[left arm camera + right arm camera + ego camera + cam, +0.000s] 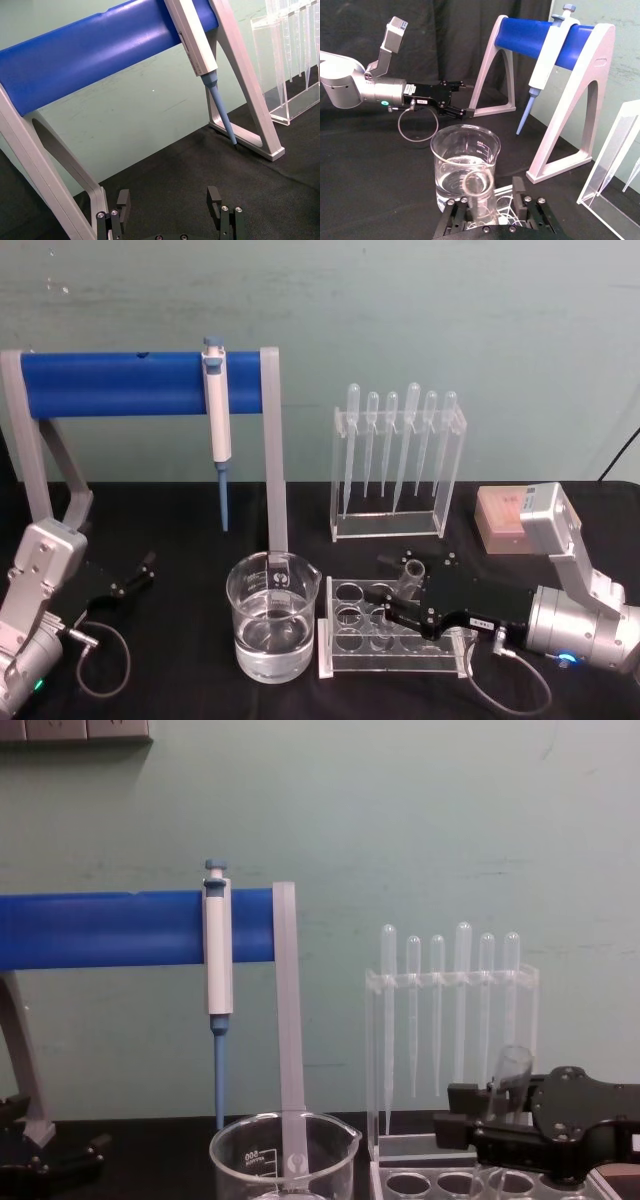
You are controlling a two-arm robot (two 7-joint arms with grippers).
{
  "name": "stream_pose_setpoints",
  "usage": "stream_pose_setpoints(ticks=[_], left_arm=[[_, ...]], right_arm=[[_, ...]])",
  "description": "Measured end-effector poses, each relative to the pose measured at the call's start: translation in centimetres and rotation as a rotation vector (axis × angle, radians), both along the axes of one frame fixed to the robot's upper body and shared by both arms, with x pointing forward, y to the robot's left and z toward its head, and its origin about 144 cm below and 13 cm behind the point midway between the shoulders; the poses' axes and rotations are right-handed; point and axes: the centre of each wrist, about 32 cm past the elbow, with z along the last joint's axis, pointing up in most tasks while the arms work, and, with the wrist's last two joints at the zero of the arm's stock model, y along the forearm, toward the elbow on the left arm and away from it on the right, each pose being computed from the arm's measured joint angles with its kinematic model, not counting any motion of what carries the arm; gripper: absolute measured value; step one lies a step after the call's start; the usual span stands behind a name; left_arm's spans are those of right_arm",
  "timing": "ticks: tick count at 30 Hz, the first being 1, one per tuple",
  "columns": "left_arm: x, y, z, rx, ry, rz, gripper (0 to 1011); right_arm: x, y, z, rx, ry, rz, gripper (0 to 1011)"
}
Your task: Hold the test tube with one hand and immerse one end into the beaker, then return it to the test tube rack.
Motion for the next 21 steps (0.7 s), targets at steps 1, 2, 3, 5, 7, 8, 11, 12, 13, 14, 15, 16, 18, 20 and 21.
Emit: stream_pose_setpoints(ticks=[1,2,3,5,7,8,11,12,13,14,15,16,18,20,21], left_arm=[[0.0,0.0,0.0,0.0,0.0,0.0,1000],[0.0,0.0,0.0,0.0,0.0,0.0,1000],[0.0,0.0,0.0,0.0,0.0,0.0,1000],[0.0,0.0,0.0,0.0,0.0,0.0,1000],[0.0,0.0,0.0,0.0,0.0,0.0,1000],[0.0,0.0,0.0,0.0,0.0,0.0,1000],[0.0,0.0,0.0,0.0,0.0,0.0,1000],[0.0,0.0,0.0,0.0,0.0,0.0,1000],[0.0,0.0,0.0,0.0,0.0,0.0,1000],[0.0,0.0,0.0,0.0,0.0,0.0,1000],[0.0,0.0,0.0,0.0,0.0,0.0,1000],[0.0,0.0,0.0,0.0,0.0,0.0,1000],[0.0,0.0,0.0,0.0,0.0,0.0,1000],[0.0,0.0,0.0,0.0,0.0,0.0,1000],[0.0,0.0,0.0,0.0,0.0,0.0,1000]], right_arm=[[0.0,0.0,0.0,0.0,0.0,0.0,457],[0.0,0.0,0.0,0.0,0.0,0.0,479],[0.0,0.0,0.0,0.0,0.0,0.0,539],[0.0,0.0,0.0,0.0,0.0,0.0,575],[0.0,0.0,0.0,0.0,0.0,0.0,660],[0.0,0.0,0.0,0.0,0.0,0.0,681],[0.0,0.0,0.0,0.0,0.0,0.0,772],[0.0,0.0,0.0,0.0,0.0,0.0,794],[0.0,0.0,0.0,0.0,-0.001,0.0,823],[0.0,0.0,0.1,0.002,-0.005,0.001,885],[-0.1,0.1,0.2,0.004,-0.011,0.003,900],[-0.2,0.1,0.4,0.01,-0.026,0.006,918],[-0.2,0.2,0.6,0.015,-0.04,0.009,965],[-0.4,0.3,1.0,0.019,-0.064,0.011,1003],[-0.4,0.4,1.2,0.018,-0.074,0.013,1002]])
